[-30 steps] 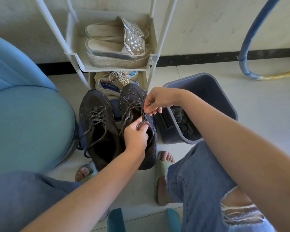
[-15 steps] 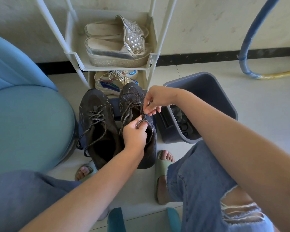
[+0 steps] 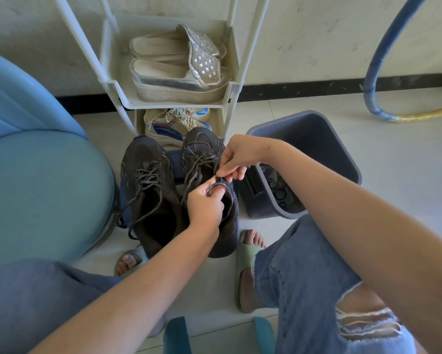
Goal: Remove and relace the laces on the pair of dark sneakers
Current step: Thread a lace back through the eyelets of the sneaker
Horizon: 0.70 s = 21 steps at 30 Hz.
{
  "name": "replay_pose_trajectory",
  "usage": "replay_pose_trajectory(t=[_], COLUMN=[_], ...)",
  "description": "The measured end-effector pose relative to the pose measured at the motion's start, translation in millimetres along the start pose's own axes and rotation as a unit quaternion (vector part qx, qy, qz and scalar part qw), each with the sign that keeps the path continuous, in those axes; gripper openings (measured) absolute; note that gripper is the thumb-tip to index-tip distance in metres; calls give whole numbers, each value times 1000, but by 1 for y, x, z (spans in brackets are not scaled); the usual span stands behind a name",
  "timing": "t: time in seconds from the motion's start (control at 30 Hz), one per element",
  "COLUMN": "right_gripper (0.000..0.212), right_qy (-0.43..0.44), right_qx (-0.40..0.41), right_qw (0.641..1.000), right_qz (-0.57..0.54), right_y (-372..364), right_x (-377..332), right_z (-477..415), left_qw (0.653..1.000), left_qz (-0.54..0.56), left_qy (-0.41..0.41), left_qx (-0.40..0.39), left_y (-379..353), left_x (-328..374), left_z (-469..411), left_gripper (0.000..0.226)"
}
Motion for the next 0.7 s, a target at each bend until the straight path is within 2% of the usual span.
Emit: replay_pose_trajectory(t=[0.07, 0.17, 0.23, 0.3, 0.33, 0.37, 0.43, 0.5, 0.6, 0.7], right_gripper=[14, 24, 31, 29, 31, 35, 44, 44, 31, 22], right_qy=[10, 22, 29, 22, 12, -3, -38, -47, -28, -34], right_qx=[-11, 10, 105, 214, 229, 206, 101, 19, 4, -7], right_qw=[1000, 994, 986, 974, 971, 975, 986, 990, 993, 994], right_qz=[12, 105, 125, 73, 68, 87, 129, 130, 115, 101], right_y=[1, 1, 6, 15, 18, 17, 6, -6, -13, -13], right_x=[-3, -11, -16, -18, -16, -14, -12, -12, -16, -16], right_z=[4, 12, 18, 27, 31, 33, 35, 33, 26, 23], left_qw=[1000, 999, 998, 996, 995, 994, 994, 994, 990, 990], left_qz=[1, -29, -18, -11, -20, -27, -37, -47, 22, 42], left_qy=[-3, -7, 20, 59, 71, 72, 65, 67, 124, 120], left_qx=[-6, -27, -51, -64, -70, -73, -74, -71, -57, -59], left_y=[0, 1, 3, 6, 8, 11, 14, 13, 11, 9], left_x=[2, 4, 8, 11, 14, 16, 19, 22, 23, 24], left_z=[0, -2, -7, -13, -15, -16, -17, -16, -16, -16], left_gripper=[35, 35, 36, 28, 22, 23, 31, 34, 31, 18])
Point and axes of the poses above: each hand's wrist, its own z-axis away from the middle knuckle, its own y-axis out of the back of the hand, x = y × z, the point moved 2 cm from there along -z, towards the middle knuckle, and after that the axes turned 7 degrees about z, right-handed, at the moved point
